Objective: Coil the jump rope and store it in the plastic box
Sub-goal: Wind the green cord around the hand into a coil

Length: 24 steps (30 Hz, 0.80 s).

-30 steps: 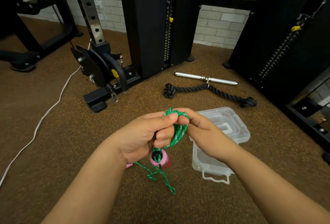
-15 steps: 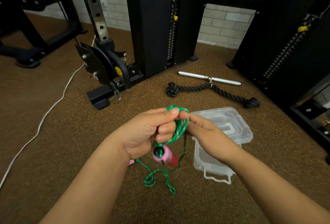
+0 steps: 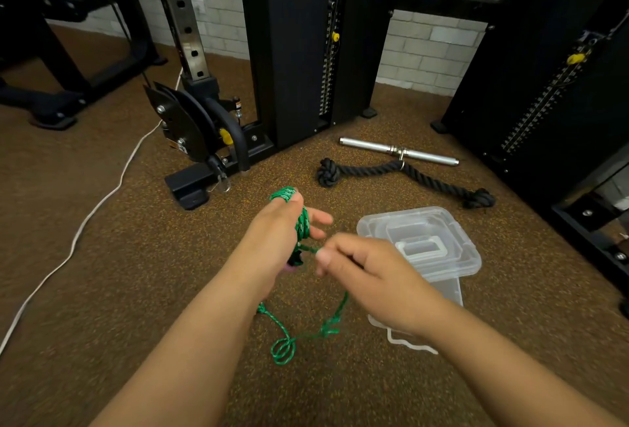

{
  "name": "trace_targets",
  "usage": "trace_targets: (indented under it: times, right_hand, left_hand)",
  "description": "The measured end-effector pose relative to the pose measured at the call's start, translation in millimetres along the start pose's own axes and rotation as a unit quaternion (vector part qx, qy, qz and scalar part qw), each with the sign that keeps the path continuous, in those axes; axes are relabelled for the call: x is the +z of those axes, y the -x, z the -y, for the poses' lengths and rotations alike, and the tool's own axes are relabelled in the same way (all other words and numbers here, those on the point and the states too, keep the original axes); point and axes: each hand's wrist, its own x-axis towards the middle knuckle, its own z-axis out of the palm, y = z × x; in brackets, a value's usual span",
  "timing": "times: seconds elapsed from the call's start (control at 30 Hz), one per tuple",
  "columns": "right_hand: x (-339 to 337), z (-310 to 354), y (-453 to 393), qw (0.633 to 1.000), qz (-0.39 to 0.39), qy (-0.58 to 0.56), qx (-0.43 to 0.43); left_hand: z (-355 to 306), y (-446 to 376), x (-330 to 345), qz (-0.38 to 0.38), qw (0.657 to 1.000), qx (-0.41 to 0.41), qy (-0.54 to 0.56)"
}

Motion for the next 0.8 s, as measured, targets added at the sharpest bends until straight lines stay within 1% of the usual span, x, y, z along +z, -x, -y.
trace_targets:
  times: [0.07,0.1,0.2,0.23,0.3,0.4,0.5,0.57,0.63,0.7,0.8]
  right_hand:
    - [-11.8,4.0,-2.6,0.993,-0.020,-0.110,0.023]
    - [-17.0,3.7,-4.3,0.989,-0.035,-0.142,0.028]
    - [-31.1,-1.5,-7.9,0.985,-0.087,-0.148,0.034]
    - [-34.8,-4.1,-8.7,0.983,-0.105,-0.145,0.037]
    - [-39.1,-11.2,-10.4,0.978,-0.141,-0.147,0.052]
    - [-37.0,-19.2,-11.4,0.970,-0.167,-0.155,0.081]
    - [-33.4,-24.0,-10.1,0.967,-0.175,-0.149,0.107]
    - [-34.4,-26.9,-8.0,0.968,-0.162,-0.154,0.111]
    - [-33.9,-31.5,-6.5,0.970,-0.139,-0.167,0.109]
    - [-27.7,-35.9,-5.6,0.972,-0.120,-0.172,0.109]
    - [-13.2,-40.0,-2.7,0.983,-0.081,-0.122,0.114]
  left_hand:
    - [0.0,3.8,-0.6,0.016,0.998,0.013,-0.061]
    - [0.8,5.6,-0.8,0.037,0.996,0.014,-0.084]
    - [6.2,5.2,-3.6,0.167,0.981,0.005,-0.102]
    - [6.9,5.7,-3.4,0.209,0.974,-0.001,-0.089]
    - [6.7,7.3,-2.5,0.273,0.962,-0.004,-0.023]
    - [3.3,8.2,-3.0,0.313,0.947,0.006,0.067]
    - [-0.4,9.6,-6.0,0.315,0.945,0.005,0.086]
    - [-3.8,10.7,-8.3,0.302,0.946,0.010,0.113]
    - [-6.7,10.5,-9.7,0.287,0.941,0.018,0.178]
    - [-8.5,8.3,-11.1,0.263,0.928,0.025,0.262]
    - [-7.8,4.2,-10.2,0.208,0.910,0.017,0.359]
